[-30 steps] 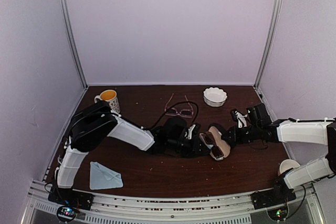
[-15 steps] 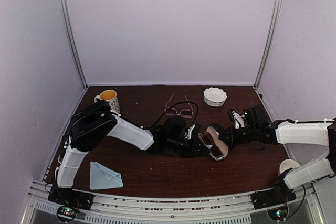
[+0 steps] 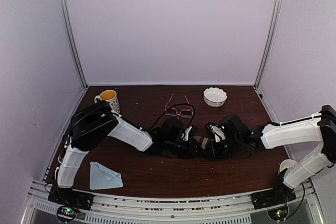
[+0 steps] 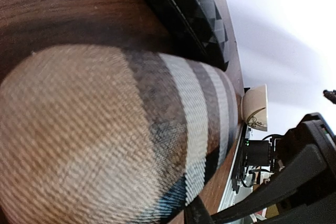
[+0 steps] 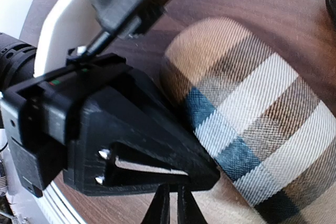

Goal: Organize the sunglasses
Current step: Close the case with sunglasses at the center of the board, then pick up the case with sunglasses from the center of the board.

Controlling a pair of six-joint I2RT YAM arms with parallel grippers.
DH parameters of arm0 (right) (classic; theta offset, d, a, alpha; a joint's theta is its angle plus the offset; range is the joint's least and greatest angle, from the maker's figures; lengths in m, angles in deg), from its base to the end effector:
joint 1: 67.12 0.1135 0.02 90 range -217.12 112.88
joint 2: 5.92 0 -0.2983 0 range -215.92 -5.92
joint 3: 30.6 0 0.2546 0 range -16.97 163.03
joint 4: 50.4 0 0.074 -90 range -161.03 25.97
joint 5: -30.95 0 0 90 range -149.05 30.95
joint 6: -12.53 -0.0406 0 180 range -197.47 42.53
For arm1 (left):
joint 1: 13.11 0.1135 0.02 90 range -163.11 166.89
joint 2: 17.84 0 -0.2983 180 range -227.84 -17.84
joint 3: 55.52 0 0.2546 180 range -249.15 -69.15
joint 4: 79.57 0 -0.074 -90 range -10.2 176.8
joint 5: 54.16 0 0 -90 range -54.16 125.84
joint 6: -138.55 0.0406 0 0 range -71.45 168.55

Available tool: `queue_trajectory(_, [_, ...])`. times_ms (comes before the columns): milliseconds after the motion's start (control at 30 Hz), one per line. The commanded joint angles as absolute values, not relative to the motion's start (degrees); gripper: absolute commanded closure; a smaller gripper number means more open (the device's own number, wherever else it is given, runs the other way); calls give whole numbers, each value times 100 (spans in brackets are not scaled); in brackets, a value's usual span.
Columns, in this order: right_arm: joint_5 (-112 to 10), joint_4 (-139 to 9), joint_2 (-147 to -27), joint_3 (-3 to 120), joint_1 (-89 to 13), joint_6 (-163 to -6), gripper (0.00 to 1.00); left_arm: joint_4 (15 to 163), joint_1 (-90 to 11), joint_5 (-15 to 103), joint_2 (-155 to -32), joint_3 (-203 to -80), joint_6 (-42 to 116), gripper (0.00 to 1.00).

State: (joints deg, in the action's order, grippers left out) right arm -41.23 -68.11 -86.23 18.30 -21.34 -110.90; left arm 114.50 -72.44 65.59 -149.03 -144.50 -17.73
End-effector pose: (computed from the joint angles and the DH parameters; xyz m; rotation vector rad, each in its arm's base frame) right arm 0.1730 0.1956 0.1897 -0.4349 2.5938 0.9409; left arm 0.2384 -0.4415 0.1154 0.2509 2.5740 -1.6713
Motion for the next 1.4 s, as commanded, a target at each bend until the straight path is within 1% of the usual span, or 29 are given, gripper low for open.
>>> queue_trajectory(0, [-3937,-7031,-8593,1904,-2093,-11362,92,12358,-7231,6468,-14775,-14255,-1769,84])
queue_trajectory(200, [-4118,-7347,-8396,2160,-2092,-11219,91,12663,-7226,6485,-14670,-13931,-1846,84])
queue_trajectory(367, [-4387,-8137,-8141,2637,-2111,-10649,84,12673,-7227,6442,-14480,-13664,-1741,83])
queue_trajectory(433, [-4481,-8380,-8072,2788,-2126,-10471,79,12681,-7226,6428,-14416,-13569,-1701,83])
queue_trajectory(633, [-4970,-8977,-8095,3157,-2363,-9937,29,12661,-7218,6328,-14191,-13339,-1563,75])
queue_trajectory(667, [-5024,-9073,-8146,3240,-2422,-9838,24,12632,-7218,6302,-14122,-13286,-1518,74])
queue_trajectory(733, [-5220,-9302,-8310,3412,-2496,-9582,19,12501,-7218,6216,-14016,-13206,-1419,72])
queue_trajectory(800, [-5342,-9511,-8556,3565,-2553,-9384,20,12353,-7211,6135,-13914,-13120,-1320,72])
queue_trajectory(967, [-5511,-9984,-9589,4039,-2582,-9123,33,12227,-7191,6012,-13736,-12914,-1170,72])
queue_trajectory(1100, [-5723,-10274,-10250,4303,-2406,-8999,40,12165,-7150,5954,-13610,-12763,-1078,72])
queue_trajectory(1233, [-5646,-10522,-10942,4542,-2333,-8873,42,12022,-7093,5883,-13459,-12639,-930,72])
queue_trajectory(1367, [-5475,-10422,-11439,4503,-2278,-8893,41,11958,-7002,5826,-13292,-12435,-842,72])
